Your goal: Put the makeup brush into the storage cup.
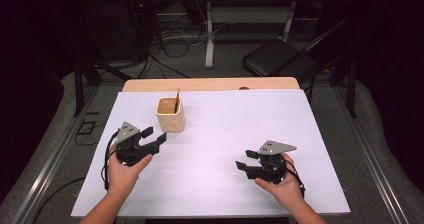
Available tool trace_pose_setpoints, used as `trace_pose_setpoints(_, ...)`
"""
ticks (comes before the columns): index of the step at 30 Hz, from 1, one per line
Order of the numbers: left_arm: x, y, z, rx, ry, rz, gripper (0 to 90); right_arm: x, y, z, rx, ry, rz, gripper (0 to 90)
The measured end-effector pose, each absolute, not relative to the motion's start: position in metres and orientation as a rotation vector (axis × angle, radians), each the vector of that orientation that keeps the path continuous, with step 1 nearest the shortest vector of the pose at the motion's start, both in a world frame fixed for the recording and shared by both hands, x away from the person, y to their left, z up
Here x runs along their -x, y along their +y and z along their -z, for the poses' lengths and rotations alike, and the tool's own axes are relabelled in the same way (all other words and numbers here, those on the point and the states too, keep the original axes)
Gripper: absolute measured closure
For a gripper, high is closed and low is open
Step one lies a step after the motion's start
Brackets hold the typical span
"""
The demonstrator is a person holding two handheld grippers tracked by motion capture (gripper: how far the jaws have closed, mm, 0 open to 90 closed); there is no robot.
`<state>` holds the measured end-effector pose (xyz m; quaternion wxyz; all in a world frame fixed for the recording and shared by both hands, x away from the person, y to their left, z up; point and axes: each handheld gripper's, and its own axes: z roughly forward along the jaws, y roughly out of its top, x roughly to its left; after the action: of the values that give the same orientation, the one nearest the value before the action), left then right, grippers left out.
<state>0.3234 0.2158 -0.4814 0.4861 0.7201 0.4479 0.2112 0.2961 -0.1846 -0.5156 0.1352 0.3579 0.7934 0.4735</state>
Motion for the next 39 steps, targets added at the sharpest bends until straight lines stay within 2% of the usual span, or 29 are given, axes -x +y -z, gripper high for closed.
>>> trace_pose_setpoints(39, -0.288, 0.221, 0.524, -1.793, 1.086, -0.526, 42.7, -0.295, -0.187, 0.517, -1.044, 2.285, -1.373, 43.8)
